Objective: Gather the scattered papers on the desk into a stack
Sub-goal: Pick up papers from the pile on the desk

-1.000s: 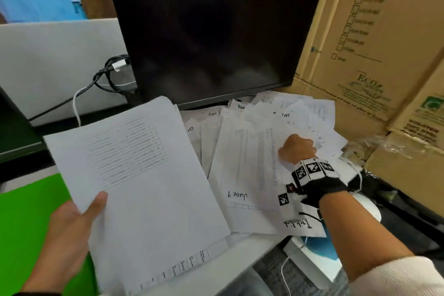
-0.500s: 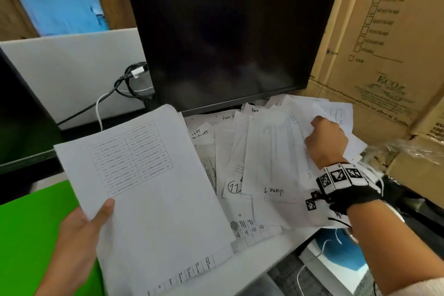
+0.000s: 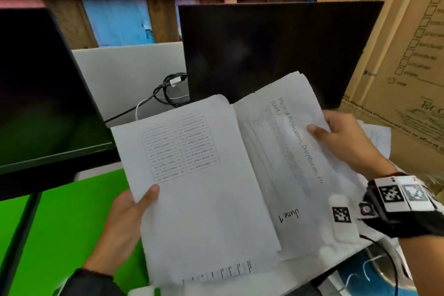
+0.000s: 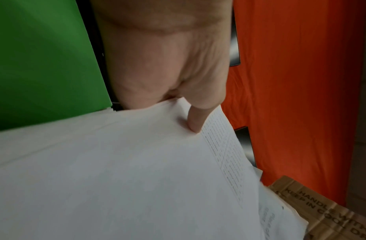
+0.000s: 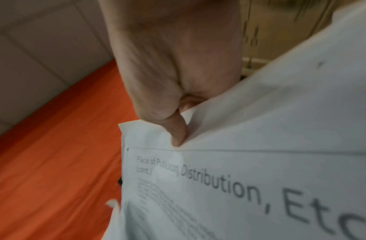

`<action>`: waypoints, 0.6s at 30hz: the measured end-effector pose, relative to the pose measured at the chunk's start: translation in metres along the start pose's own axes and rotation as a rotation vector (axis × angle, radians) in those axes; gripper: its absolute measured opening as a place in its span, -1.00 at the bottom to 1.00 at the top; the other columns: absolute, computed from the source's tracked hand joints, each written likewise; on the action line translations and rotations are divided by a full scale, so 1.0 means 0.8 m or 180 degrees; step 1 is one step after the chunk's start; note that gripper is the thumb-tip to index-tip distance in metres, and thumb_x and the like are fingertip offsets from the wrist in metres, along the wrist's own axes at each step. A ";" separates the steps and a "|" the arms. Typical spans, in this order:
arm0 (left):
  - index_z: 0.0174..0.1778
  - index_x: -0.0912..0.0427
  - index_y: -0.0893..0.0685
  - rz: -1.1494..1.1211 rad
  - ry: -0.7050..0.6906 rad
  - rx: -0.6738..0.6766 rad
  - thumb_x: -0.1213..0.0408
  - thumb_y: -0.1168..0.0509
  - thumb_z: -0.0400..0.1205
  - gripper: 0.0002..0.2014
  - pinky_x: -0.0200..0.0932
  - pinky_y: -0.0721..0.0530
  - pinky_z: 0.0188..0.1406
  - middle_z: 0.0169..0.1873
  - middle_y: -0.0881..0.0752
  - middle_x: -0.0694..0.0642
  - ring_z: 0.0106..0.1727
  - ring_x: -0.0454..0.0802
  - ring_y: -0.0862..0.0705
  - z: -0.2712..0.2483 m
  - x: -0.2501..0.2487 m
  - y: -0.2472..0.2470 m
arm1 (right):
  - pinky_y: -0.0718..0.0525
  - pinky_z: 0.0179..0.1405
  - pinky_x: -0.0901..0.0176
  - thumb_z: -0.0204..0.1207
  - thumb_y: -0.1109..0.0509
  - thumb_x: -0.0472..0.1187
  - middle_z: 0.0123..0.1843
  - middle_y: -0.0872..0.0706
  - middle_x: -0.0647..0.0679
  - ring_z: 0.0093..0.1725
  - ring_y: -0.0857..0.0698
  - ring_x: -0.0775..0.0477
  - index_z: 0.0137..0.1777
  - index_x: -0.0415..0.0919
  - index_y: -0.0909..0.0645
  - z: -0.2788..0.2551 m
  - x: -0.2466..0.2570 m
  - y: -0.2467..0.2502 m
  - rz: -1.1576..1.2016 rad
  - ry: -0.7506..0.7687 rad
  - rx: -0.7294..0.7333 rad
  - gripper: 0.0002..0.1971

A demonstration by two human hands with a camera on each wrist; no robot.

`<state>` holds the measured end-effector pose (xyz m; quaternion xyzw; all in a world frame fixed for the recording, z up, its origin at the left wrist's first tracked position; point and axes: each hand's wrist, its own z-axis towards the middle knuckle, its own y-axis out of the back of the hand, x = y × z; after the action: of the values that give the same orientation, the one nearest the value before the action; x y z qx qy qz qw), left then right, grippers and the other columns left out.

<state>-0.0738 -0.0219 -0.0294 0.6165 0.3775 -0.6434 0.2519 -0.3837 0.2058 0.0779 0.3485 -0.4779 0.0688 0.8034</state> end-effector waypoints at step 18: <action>0.33 0.20 -0.65 0.0135 -0.1102 -0.1326 0.47 -0.34 0.65 -0.68 -0.05 -0.70 0.23 0.16 -0.79 0.01 0.19 -0.05 -0.77 0.000 -0.082 0.001 | -0.60 -0.07 0.62 0.53 -0.21 0.10 0.00 -0.72 0.47 0.02 -0.68 0.51 0.10 0.15 -0.53 -0.020 0.100 -0.183 0.1977 0.0323 0.1092 -0.80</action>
<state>-0.0658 -0.0314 0.0353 0.4400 0.4401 -0.6422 0.4475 -0.2645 0.0884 0.0662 0.3127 -0.5019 0.4061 0.6967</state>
